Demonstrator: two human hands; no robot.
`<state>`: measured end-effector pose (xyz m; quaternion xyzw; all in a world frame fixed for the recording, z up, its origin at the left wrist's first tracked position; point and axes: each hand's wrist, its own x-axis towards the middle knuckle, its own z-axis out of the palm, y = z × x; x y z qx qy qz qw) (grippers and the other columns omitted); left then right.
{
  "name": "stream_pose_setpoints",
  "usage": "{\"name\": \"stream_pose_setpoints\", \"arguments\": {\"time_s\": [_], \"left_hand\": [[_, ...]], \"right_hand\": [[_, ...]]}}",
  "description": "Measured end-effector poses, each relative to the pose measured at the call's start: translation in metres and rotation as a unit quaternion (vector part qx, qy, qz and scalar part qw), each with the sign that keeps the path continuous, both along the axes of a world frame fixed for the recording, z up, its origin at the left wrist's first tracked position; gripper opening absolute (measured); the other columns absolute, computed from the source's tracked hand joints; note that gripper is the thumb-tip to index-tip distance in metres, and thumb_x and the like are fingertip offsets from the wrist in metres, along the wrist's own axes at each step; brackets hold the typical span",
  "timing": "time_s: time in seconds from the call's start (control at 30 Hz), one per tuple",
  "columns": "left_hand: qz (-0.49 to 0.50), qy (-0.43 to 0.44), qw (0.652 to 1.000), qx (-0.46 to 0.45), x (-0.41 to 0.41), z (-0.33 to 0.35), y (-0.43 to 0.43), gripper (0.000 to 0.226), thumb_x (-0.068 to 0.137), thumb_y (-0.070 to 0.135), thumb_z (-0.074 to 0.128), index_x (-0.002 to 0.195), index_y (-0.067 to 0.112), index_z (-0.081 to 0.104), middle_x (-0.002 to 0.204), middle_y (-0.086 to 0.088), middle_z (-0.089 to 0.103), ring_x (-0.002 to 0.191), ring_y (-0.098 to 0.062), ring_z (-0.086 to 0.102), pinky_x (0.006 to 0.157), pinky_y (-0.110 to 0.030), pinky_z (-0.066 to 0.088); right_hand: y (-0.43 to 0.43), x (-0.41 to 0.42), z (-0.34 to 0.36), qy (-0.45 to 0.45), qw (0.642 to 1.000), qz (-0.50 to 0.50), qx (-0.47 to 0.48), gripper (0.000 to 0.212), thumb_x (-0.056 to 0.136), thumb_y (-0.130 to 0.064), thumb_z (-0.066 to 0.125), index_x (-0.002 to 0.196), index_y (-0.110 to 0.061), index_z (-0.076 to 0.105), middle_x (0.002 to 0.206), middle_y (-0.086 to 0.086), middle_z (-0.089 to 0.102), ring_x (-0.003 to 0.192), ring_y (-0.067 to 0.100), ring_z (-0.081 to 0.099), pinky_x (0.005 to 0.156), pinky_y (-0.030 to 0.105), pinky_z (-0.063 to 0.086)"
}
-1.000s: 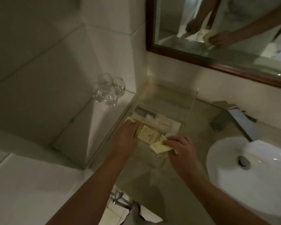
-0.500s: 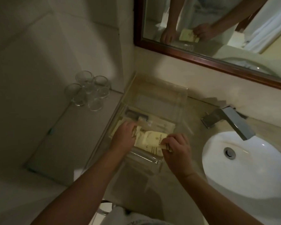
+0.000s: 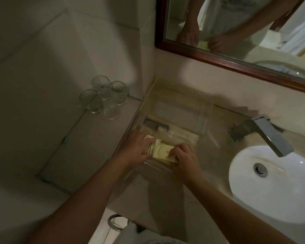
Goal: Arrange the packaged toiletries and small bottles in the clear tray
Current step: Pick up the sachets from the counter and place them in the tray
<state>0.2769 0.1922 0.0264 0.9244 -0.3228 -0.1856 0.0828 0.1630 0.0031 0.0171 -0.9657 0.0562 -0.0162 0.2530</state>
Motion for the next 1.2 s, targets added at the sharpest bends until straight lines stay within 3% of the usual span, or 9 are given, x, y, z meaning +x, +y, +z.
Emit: {"name": "stream_pose_setpoints", "arguments": {"time_s": [0.1,0.2,0.33,0.47,0.6,0.83,1.03,1.2], "left_hand": [[0.033,0.015,0.999,-0.006,-0.002,-0.002,0.005,0.065,0.077,0.053,0.063,0.137,0.044,0.040,0.153,0.003,0.028,0.140,-0.027,0.018,0.113,-0.041,0.016],[0.043,0.013,0.999,-0.016,-0.002,-0.006,0.006,0.061,0.078,0.052,0.063,0.135,0.045,0.043,0.153,0.002,0.028,0.140,-0.026,0.018,0.113,-0.043,0.016],[0.049,-0.025,0.997,-0.056,-0.003,-0.004,0.004,0.048,0.079,0.035,0.064,0.126,0.038,0.056,0.147,-0.003,0.039,0.135,-0.031,0.030,0.109,-0.046,0.025],[0.019,-0.064,0.992,-0.103,-0.009,-0.004,0.003,0.035,0.079,0.020,0.062,0.113,0.027,0.067,0.129,-0.008,0.056,0.118,-0.033,0.046,0.098,-0.046,0.044],[0.030,-0.030,0.993,-0.110,-0.017,-0.010,0.004,0.034,0.082,0.024,0.059,0.116,0.026,0.066,0.133,-0.006,0.054,0.123,-0.029,0.043,0.102,-0.043,0.040],[0.047,-0.020,0.989,-0.136,-0.018,-0.015,0.011,0.038,0.079,0.024,0.048,0.111,0.027,0.068,0.133,-0.004,0.056,0.123,-0.027,0.043,0.103,-0.044,0.040],[0.064,-0.006,0.985,-0.158,-0.016,-0.017,0.015,0.035,0.081,0.022,0.049,0.109,0.028,0.069,0.134,0.001,0.056,0.125,-0.023,0.041,0.105,-0.042,0.040],[0.056,0.006,0.987,-0.151,-0.019,-0.015,0.015,0.034,0.081,0.018,0.053,0.109,0.026,0.070,0.138,0.004,0.052,0.130,-0.021,0.035,0.109,-0.042,0.035]], "right_hand": [[-0.002,-0.008,0.002,0.070,0.995,0.067,0.012,0.037,0.073,-0.036,0.065,0.108,-0.026,0.058,0.123,-0.003,0.046,0.121,0.017,0.033,0.103,0.029,0.033],[-0.001,-0.010,0.004,0.065,0.996,0.057,0.026,0.039,0.077,-0.048,0.052,0.107,-0.025,0.061,0.124,-0.002,0.048,0.122,0.017,0.035,0.104,0.029,0.033],[0.008,-0.003,0.003,0.049,0.999,-0.016,-0.008,0.025,0.085,-0.035,0.061,0.106,-0.022,0.066,0.122,0.001,0.052,0.116,0.020,0.044,0.102,0.034,0.040],[0.017,0.004,-0.003,0.079,0.995,-0.053,-0.035,0.028,0.084,-0.040,0.061,0.108,-0.026,0.062,0.121,0.000,0.050,0.115,0.021,0.045,0.096,0.035,0.043],[0.026,0.007,-0.005,0.091,0.993,-0.075,-0.003,0.031,0.083,-0.038,0.064,0.110,-0.024,0.059,0.116,0.001,0.048,0.115,0.021,0.043,0.095,0.034,0.044],[0.029,0.008,-0.006,0.095,0.990,-0.106,-0.018,0.055,0.079,-0.038,0.068,0.129,-0.021,0.051,0.123,0.003,0.051,0.117,0.023,0.044,0.101,0.035,0.041],[0.029,0.004,-0.009,0.065,0.990,-0.122,0.014,0.056,0.075,-0.026,0.072,0.127,-0.022,0.053,0.119,0.003,0.051,0.114,0.023,0.046,0.098,0.034,0.041],[0.032,0.005,-0.007,0.059,0.988,-0.142,0.009,0.053,0.078,-0.030,0.071,0.126,-0.025,0.050,0.120,0.003,0.048,0.112,0.021,0.046,0.090,0.032,0.041]]}}
